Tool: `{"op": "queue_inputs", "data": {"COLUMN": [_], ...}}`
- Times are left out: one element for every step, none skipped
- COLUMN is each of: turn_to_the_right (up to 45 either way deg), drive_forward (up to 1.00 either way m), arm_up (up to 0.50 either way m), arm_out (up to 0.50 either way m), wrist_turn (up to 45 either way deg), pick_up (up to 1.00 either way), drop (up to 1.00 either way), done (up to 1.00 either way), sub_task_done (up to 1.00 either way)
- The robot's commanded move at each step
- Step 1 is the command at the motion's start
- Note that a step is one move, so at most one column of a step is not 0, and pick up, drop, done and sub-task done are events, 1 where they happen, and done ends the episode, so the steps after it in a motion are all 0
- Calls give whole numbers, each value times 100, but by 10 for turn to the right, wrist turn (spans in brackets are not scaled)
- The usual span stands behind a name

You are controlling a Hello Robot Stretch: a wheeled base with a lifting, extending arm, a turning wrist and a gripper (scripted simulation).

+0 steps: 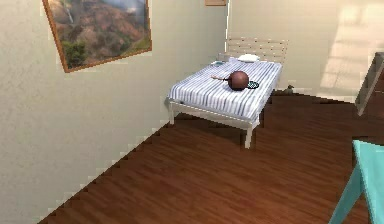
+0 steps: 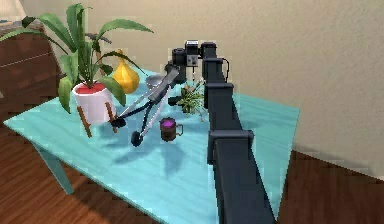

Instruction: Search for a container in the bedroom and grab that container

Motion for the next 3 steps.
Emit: {"op": "queue_inputs", "data": {"turn_to_the_right": [0,0,0], "drive_forward": [0,0,0], "arm_up": [0,0,0], "arm_out": [0,0,0], "wrist_turn": [450,450,180], "pick_up": [0,0,0], "drop": [0,0,0], "done": [0,0,0], "sub_task_done": [0,0,0]}}
